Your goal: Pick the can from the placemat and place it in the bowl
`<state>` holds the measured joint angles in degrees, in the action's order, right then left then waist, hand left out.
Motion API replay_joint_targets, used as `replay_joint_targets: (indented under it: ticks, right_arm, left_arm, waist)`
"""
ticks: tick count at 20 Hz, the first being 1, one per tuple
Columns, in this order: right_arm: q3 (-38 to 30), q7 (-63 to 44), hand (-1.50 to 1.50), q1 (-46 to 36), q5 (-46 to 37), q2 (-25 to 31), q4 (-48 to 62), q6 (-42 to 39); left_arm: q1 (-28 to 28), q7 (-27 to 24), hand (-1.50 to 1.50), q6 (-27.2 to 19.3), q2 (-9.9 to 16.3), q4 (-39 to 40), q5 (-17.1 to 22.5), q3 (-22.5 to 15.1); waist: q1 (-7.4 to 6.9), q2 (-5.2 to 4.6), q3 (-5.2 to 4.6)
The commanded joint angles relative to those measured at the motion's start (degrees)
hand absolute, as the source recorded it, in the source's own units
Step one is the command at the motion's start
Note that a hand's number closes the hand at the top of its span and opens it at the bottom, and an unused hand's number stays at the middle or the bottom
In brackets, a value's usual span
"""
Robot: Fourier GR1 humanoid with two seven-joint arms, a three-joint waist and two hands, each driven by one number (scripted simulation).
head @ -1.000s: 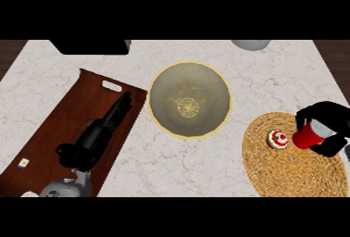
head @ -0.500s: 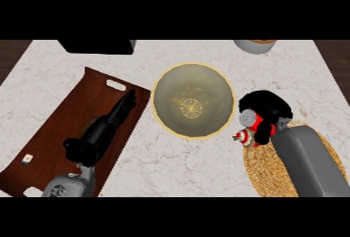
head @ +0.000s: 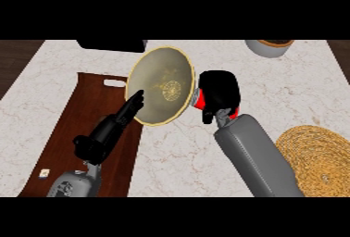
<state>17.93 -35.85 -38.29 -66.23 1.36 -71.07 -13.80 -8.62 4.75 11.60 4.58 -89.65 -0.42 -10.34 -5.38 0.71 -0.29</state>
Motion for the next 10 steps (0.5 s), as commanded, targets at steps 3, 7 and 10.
replay_joint_targets:
  ticks: [3,7,10]
  right_arm:
    - [9.0,-21.1,1.50,-8.2,0.9,-1.3,-6.3,13.3]
    - [14.4,-35.1,1.50,-13.8,3.4,-1.3,-8.3,19.9]
    - [16.5,-40.8,1.50,-19.0,5.2,-1.3,-4.4,24.0]
  left_arm:
    - [-1.8,0.1,0.00,-0.3,-1.4,1.7,-0.8,-1.3]
    - [-3.1,-0.1,0.00,-0.7,-1.8,2.1,-0.2,-0.1]
    - [-3.1,0.9,0.00,-1.5,-2.0,1.7,-1.8,-1.2]
  waist:
    - [-1.29,-0.54,0.21]
    - [-0.35,-0.64,0.17]
    - [-0.62,-0.98,0.17]
